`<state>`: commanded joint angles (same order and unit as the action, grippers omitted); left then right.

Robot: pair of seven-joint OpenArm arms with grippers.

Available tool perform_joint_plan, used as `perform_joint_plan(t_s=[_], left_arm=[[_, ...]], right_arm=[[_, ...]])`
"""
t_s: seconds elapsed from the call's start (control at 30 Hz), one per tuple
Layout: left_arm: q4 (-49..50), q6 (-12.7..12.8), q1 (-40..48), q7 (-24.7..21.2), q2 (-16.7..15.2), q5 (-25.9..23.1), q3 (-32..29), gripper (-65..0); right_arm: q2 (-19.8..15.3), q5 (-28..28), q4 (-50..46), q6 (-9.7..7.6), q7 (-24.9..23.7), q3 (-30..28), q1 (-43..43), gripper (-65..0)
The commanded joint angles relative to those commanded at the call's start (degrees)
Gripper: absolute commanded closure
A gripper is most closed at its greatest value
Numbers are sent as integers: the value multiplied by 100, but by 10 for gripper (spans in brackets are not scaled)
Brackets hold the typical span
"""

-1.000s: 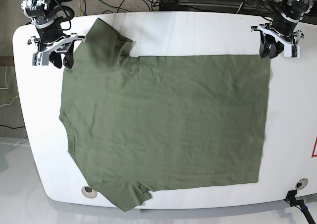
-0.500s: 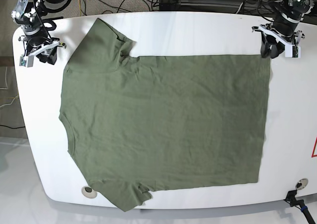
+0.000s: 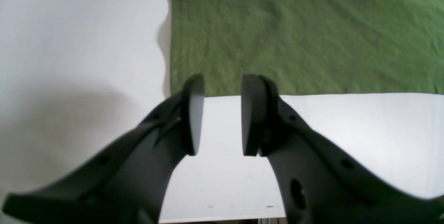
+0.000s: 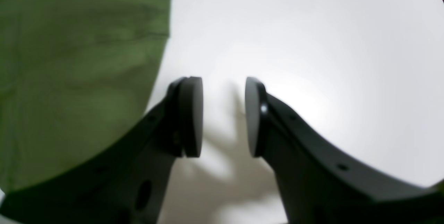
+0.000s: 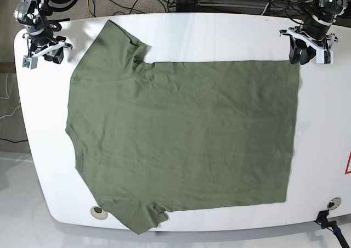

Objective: Fold the T-shirt properly
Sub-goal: 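Position right gripper at the sleeve, left gripper at the hem corner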

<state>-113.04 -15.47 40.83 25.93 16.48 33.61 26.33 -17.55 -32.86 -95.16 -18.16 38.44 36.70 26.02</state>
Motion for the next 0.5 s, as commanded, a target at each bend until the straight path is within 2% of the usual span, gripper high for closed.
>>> perform_joint_plan(t_s=[0.3, 0.5], left_arm=[[9, -24, -5, 9, 0, 7, 21, -170], [22, -20, -17, -9, 6, 26, 8, -171]], right_arm=[[-16, -64, 194, -33, 95, 22, -165, -199], [152, 32, 98, -131, 139, -309, -131, -198]])
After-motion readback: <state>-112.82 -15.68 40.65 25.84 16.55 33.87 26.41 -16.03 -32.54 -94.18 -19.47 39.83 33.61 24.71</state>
